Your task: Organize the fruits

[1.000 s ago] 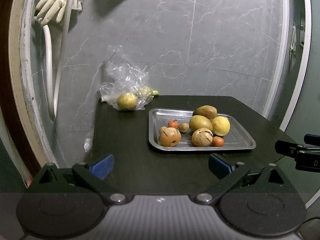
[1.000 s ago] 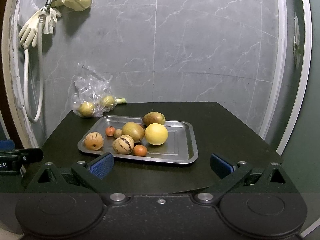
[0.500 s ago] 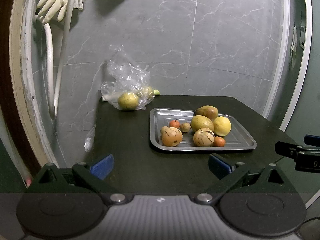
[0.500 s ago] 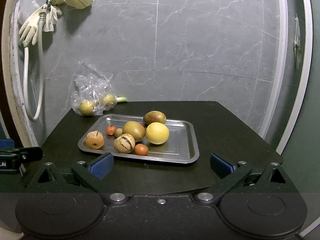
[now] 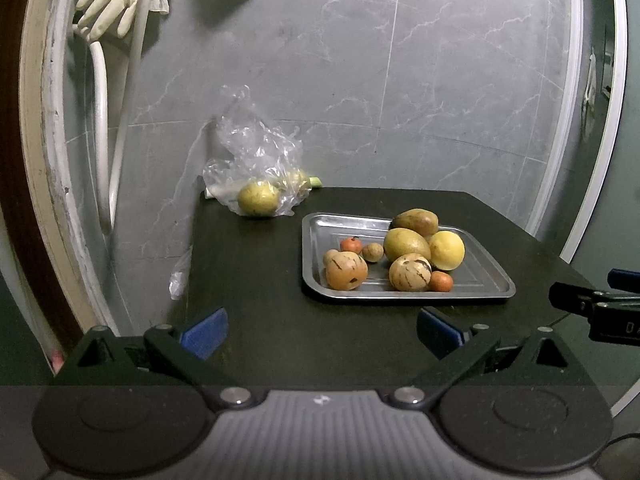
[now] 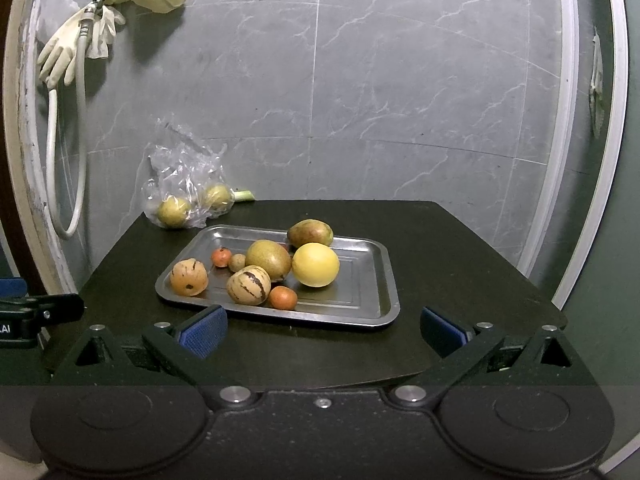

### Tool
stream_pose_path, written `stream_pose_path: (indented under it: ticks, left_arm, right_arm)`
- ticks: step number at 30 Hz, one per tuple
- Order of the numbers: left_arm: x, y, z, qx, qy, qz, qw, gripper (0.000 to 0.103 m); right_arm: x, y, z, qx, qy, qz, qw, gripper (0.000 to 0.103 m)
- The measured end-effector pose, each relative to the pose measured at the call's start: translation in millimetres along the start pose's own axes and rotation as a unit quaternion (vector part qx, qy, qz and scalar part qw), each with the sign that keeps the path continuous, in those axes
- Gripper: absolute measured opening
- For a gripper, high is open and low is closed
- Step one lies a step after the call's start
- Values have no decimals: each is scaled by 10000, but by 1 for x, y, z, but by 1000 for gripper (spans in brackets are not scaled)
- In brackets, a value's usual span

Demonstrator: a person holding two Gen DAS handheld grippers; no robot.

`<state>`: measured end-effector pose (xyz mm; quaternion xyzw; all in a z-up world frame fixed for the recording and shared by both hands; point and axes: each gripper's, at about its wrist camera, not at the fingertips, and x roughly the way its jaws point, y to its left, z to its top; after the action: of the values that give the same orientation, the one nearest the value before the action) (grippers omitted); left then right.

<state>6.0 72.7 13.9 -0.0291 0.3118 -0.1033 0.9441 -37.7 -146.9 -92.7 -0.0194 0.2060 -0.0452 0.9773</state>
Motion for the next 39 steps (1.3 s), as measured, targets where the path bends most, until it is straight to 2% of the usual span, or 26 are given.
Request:
stream_pose_path:
  ticks: [39]
  left_arm:
    - [7,4,0,-18,59,69,10000,102]
  right_arm:
    - [13,0,1,-44,168,12,9998,102]
